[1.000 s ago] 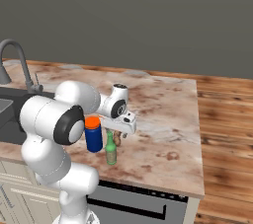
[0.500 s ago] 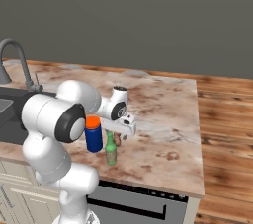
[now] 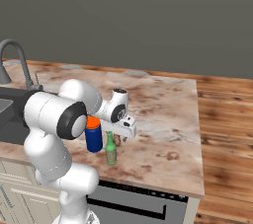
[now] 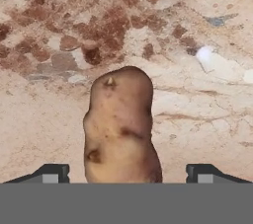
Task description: Pick up all produce items and place them in the sink. Turn on the sink faucet to wash them. Then turn the sink off and put them in the tray.
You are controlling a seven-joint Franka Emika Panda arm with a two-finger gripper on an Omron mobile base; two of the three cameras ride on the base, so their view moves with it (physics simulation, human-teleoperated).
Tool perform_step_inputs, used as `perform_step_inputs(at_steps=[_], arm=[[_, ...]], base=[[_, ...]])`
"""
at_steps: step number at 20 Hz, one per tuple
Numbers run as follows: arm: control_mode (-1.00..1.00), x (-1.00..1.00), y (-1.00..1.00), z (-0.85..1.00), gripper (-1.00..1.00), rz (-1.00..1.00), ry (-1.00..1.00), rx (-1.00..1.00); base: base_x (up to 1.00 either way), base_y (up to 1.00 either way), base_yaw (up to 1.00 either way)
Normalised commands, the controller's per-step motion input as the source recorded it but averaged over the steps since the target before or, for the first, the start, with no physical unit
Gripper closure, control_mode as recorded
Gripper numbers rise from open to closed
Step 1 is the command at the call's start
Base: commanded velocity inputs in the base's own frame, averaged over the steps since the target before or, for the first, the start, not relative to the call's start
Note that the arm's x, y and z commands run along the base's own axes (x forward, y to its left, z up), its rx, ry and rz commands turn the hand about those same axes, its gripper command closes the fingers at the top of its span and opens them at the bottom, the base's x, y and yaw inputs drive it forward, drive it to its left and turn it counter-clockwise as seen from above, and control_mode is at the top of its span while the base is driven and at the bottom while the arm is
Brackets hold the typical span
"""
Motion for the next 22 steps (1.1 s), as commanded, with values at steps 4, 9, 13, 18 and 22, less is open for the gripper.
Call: perform_step_inputs(at_steps=[4, 9, 13, 18, 22], arm=[[-1.00, 0.00, 0.00, -0.05, 1.00, 0.00, 0.02, -0.02], [-1.00, 0.00, 0.00, 0.00, 1.00, 0.00, 0.00, 0.00], [-1.00, 0.00, 0.00, 0.16, 1.00, 0.00, -0.02, 0.00], [-1.00, 0.00, 0.03, 0.45, 1.00, 0.00, -0.08, 0.00], [-1.00, 0.00, 0.02, 0.64, 1.00, 0.00, -0.05, 0.00]], base=[[0.00, 0.00, 0.00], [0.00, 0.00, 0.00], [0.00, 0.00, 0.00], [0.00, 0.00, 0.00], [0.00, 0.00, 0.00]])
